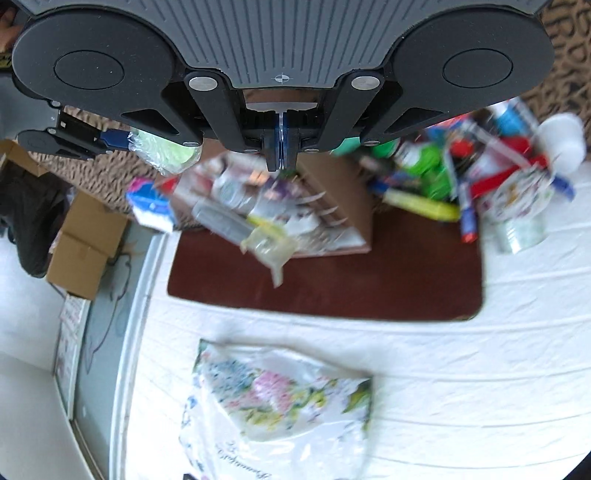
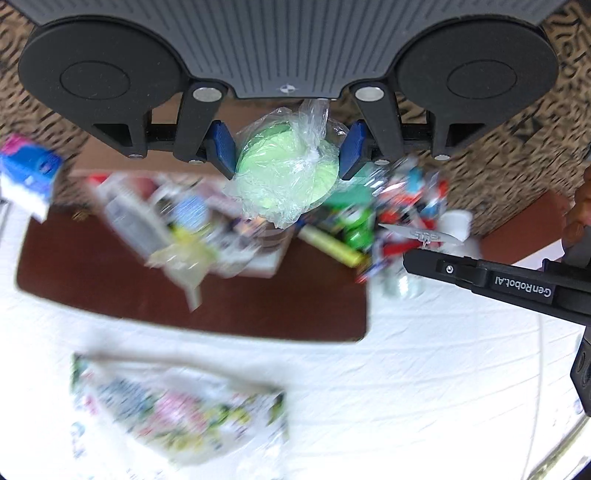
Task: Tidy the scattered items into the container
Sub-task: 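Open the left gripper over the box while the right gripper releases the green bag into it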
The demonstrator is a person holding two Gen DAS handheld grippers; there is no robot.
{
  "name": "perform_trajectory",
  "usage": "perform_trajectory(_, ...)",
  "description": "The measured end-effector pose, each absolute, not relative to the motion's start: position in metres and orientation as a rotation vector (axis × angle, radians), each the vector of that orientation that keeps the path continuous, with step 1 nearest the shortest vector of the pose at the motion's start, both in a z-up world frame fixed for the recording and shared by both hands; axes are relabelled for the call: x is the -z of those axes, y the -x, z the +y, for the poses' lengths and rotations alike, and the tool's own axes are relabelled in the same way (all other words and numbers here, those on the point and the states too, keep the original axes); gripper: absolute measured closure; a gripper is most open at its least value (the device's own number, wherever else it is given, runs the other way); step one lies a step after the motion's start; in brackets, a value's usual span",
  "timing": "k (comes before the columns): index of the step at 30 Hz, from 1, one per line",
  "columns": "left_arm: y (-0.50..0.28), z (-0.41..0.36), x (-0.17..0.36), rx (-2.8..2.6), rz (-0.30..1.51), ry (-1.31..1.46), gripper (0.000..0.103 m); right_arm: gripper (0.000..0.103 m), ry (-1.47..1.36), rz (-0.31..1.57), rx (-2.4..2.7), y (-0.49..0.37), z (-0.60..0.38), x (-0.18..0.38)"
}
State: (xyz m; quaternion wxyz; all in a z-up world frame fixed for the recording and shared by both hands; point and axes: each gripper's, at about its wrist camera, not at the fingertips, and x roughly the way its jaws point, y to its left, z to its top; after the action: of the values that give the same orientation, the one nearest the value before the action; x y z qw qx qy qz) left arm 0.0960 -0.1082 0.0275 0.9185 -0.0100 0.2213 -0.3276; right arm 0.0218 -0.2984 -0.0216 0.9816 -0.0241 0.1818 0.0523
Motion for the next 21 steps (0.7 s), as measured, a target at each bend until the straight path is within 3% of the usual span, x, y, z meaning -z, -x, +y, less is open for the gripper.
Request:
perform_trajectory(9, -0.176, -0.170, -0.049, 0.630, 0.484, 0.074, 0.103, 0.040, 0.040, 0.302, -0.010, -0.067, -0.352, -0.003)
perform_trajectory(21, -0.268, -0.217, -0.001, 0.555, 0.577, 0.105, 0.103, 0.040, -0.029, 0.374, -0.015, -0.170, -0.391, 0.017)
